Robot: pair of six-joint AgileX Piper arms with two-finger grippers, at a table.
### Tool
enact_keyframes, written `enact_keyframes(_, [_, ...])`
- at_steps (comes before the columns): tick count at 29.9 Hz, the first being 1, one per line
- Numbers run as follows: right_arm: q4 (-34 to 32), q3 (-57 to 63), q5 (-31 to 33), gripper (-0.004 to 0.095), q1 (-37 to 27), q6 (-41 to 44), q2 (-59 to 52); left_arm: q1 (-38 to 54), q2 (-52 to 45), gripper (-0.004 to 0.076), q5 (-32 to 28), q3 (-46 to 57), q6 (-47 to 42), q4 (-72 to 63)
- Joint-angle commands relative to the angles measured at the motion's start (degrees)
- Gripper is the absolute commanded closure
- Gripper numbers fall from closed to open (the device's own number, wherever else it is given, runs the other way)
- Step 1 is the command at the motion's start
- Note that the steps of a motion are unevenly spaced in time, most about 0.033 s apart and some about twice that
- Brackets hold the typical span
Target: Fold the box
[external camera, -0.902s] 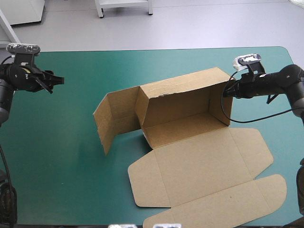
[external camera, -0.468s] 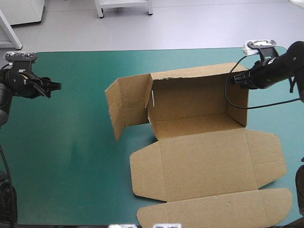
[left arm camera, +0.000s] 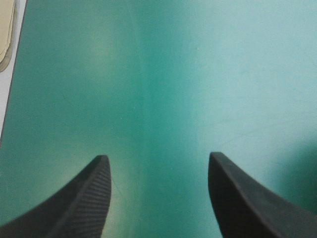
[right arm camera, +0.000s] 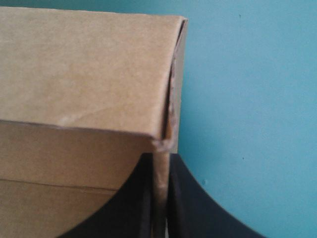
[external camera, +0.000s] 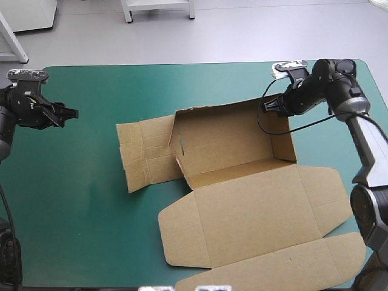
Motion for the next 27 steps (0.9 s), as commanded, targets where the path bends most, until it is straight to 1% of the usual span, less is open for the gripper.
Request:
enact_keyframes(1, [0.47,-0.06,3.67,0.0918,0.68,0.39,0.71,0.09,-2.24,0.0304,-2.17,-1.32,-0.51,-0.39])
enact_keyframes(2, [0.47,-0.06,2.51,0.0907,0.68,0.39,1.0,0.09,-2.24,0.0304,-1.9,-1.32,-0.51,-0.49])
enact_keyframes(4, [0.6,-0.06,-0.26,0.0833,0.68,0.28,1.12,0.09,-2.24,0.0304,-1.65,-1.32,-0.51,-0.49])
enact_keyframes(7, [0.6,-0.17,-4.31,0.0629,0.68,-0.02,1.6,0.09,-2.24,0.0304,-1.12,-1.32,-0.51,-0.74])
enact_keyframes(8, [0.6,-0.17,-5.54,0.0523,0.68,-0.02,1.73,0.09,-2.24,0.0304,-0.71,-1.32,-0.51,-0.74])
enact_keyframes(9, [0.68,-0.17,-6.05,0.0454,0.68,-0.02,2.04,0.09,-2.24,0.0304,-0.59,-1.32,-0.51,-0.74])
enact_keyframes(11, [0.68,-0.17,-6.68,0.0331,0.68,-0.02,2.71,0.09,-2.24,0.0304,-0.37,-1.32,-0.51,-0.74])
enact_keyframes(12, [0.68,-0.17,-6.94,0.0293,0.68,-0.02,2.83,0.09,-2.24,0.0304,-0.37,-1.32,-0.51,-0.74])
enact_keyframes(13, [0.68,-0.17,-7.08,0.028,0.68,-0.02,2.83,0.09,-2.24,0.0304,-0.32,-1.32,-0.51,-0.74])
enact_keyframes(16, [0.68,-0.41,-7.72,0.0281,0.68,-0.02,2.14,0.09,-2.24,0.0304,-0.1,-1.32,-0.51,-0.74])
enact_keyframes(18, [0.68,-1.44,-6.53,0.0283,0.68,-0.02,1.08,0.09,-2.24,0.0304,0.14,-1.32,-0.51,-0.74])
enact_keyframes(23, [-1.27,-5.16,-1.94,0.0283,0.68,-0.02,-3.94,0.09,-2.24,0.0304,0.52,-1.32,-0.51,-1.58])
enact_keyframes(27, [-4.41,-5.86,3.63,0.0292,0.68,1.42,-9.37,0.09,-2.24,0.0304,0.54,-1.32,-0.01,-2.98])
